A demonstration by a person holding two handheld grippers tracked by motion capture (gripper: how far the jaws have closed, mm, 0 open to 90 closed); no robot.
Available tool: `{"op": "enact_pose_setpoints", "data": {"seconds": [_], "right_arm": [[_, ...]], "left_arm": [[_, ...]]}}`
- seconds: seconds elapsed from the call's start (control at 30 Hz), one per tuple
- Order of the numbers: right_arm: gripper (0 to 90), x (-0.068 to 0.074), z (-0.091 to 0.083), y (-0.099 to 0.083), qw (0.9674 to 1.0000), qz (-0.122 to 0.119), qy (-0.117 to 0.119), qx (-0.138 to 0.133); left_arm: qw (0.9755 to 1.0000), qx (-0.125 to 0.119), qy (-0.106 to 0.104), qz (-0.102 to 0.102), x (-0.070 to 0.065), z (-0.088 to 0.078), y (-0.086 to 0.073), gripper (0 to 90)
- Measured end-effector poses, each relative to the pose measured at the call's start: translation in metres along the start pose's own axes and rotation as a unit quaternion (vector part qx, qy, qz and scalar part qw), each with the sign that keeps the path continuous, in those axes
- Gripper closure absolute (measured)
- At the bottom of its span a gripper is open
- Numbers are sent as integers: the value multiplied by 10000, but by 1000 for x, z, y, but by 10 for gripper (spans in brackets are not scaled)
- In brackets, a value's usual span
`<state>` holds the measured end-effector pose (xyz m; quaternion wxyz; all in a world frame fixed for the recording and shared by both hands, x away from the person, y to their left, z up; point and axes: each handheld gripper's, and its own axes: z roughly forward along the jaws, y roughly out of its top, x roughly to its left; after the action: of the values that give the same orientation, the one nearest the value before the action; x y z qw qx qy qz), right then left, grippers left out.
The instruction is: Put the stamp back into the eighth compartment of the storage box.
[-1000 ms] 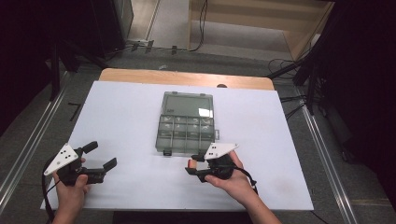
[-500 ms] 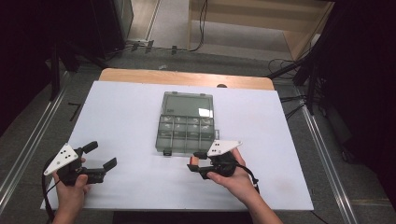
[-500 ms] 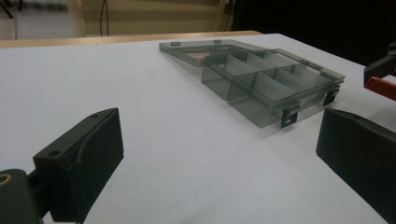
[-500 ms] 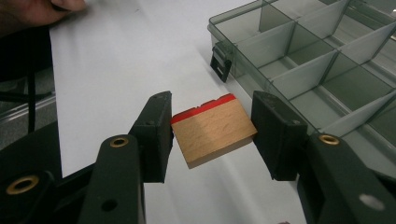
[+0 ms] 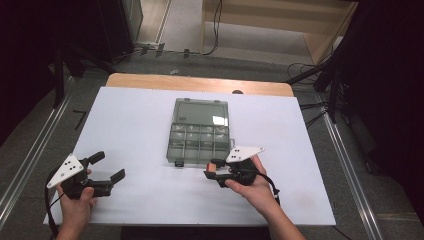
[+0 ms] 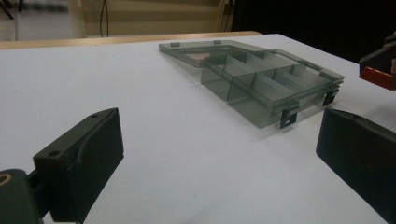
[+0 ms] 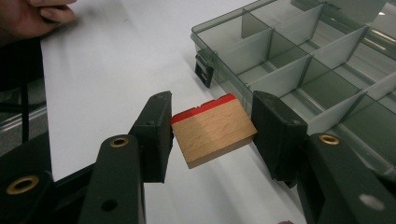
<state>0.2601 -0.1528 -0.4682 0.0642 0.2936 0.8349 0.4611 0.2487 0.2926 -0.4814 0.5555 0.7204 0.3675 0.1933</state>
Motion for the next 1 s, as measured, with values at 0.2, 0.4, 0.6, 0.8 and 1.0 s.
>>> {"op": "enact_pose_setpoints", "data": {"seconds": [0.2, 0.4, 0.6, 0.8, 1.0], "right_arm": [[485, -5, -4, 2, 9999, 77, -33, -86], [486, -10, -6, 2, 9998, 189, -71, -84], [485, -13, -7, 1, 9997, 204, -102, -106], [486, -17, -9, 2, 9994, 271, -153, -144], [486, -20, -9, 1, 9992, 295, -210, -159]], "left_arm": [[10000, -1, 5, 3, 0, -1, 0, 3], [10000, 2, 4, 5, 0, 0, 0, 3], [10000, 1, -8, 17, 0, 0, 0, 3], [10000, 1, -21, 23, -1, 1, 0, 3], [10000, -7, -21, 23, -1, 1, 0, 3]]}}
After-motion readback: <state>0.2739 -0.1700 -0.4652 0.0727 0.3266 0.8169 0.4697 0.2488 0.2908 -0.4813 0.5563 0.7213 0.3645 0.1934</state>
